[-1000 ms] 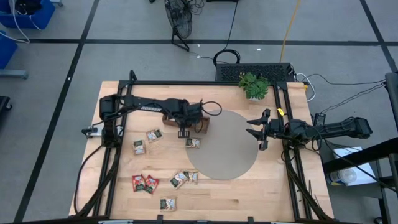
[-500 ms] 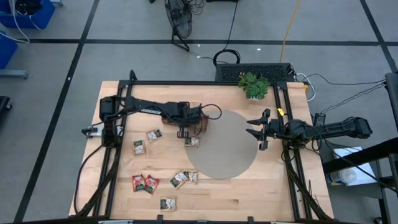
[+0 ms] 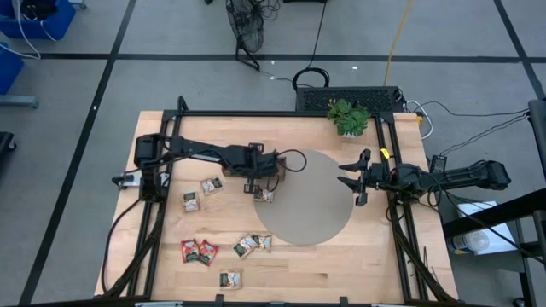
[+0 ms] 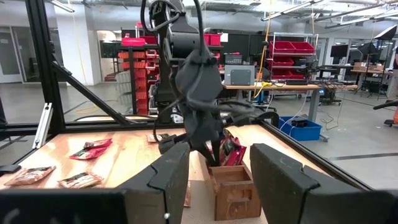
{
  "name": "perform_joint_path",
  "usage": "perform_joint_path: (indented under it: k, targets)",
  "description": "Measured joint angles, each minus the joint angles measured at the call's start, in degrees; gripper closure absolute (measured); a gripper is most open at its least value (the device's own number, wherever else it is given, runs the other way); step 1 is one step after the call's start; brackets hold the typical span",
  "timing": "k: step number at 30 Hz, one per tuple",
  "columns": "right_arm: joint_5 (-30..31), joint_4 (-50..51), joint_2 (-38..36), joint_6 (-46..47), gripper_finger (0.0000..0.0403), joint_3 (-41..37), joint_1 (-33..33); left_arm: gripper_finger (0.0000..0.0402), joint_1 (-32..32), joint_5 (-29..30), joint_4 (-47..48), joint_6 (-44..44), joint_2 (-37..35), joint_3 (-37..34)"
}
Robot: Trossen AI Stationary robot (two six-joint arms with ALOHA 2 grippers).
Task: Pick & Place Tea
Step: Put the red tea bag into the middle section of the wooden organizer
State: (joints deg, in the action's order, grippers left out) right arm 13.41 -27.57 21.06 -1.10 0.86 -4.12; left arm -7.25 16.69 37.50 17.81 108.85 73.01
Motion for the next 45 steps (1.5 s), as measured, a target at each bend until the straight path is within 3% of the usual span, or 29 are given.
perform_joint_path:
  k: [12, 21, 31, 45]
  targets:
    - [0.0, -0.01, 0.01, 0.0, 0.0248, -0.01, 0.02, 0.0346, 1.76, -0.03, 2.18, -6.11, -7.9, 0.54]
    - [0.0, 0.0, 0.02, 0.0, 0.0248, 0.0, 0.01, 0.035, 4.13, -0.16, 8.08, -21.98, -15.14, 0.58]
    - [-0.01, 0.0, 0.0, 0.0, 0.0248, -0.01, 0.0, 0.035, 6.79, -0.45, 8.02, -27.9, -17.18, 0.59]
    - [0.0, 0.02, 0.0, 0.0, 0.0248, 0.0, 0.02, 0.035, 7.35, -1.36, -7.26, -23.97, -17.19, 0.59]
